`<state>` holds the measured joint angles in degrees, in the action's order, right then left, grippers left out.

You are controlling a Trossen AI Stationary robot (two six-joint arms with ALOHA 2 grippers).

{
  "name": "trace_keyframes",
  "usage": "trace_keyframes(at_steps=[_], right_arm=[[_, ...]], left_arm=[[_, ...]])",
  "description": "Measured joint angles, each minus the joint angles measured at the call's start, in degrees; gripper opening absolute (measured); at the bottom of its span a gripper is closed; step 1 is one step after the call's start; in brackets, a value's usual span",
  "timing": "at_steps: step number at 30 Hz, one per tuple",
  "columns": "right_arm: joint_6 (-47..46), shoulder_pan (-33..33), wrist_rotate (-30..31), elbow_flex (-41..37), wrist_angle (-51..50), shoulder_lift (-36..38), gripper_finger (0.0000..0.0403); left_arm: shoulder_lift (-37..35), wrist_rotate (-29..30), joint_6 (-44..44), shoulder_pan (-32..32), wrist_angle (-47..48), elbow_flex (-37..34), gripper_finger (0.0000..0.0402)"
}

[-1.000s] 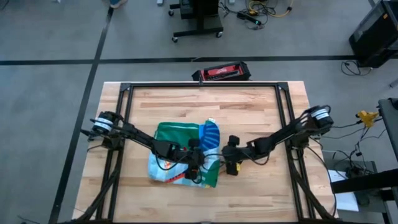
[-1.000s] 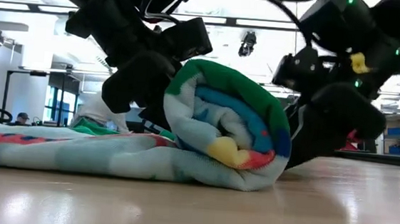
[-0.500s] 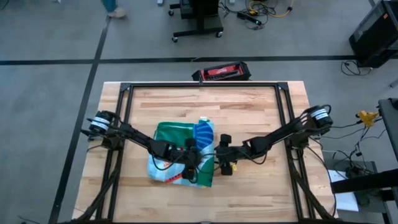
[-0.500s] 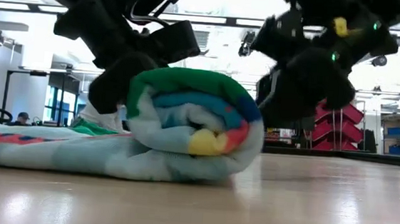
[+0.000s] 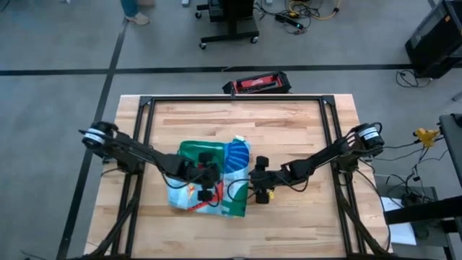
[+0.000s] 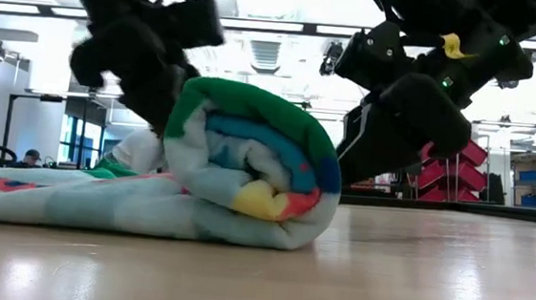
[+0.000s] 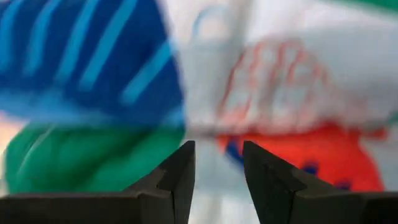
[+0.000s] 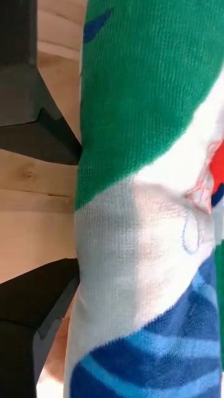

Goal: Roll towel
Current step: Roll the multi-color dinosaur print towel

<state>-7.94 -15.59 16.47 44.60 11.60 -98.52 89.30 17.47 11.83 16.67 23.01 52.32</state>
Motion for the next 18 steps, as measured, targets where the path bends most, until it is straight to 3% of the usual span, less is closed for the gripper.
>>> trace_keyframes(at_steps=[4,11,18], right_arm=[[0.02,0.14,0.04,0.01,1.56,0.04,0.0256],[0.33,1.60,-0.67,0.04,4.57,0.10,0.0255],[1.82,3.91,-3.26,1.20,5.86,0.13,0.0245]], left_arm=[[-1.94,-0.14,5.66,0.06,4.84,-3.85,0.0119],[-0.83,-1.48,11.55,0.10,-7.05,-13.65,0.0119],[0.51,-1.26,11.51,0.15,-11.15,-13.83,0.0119]])
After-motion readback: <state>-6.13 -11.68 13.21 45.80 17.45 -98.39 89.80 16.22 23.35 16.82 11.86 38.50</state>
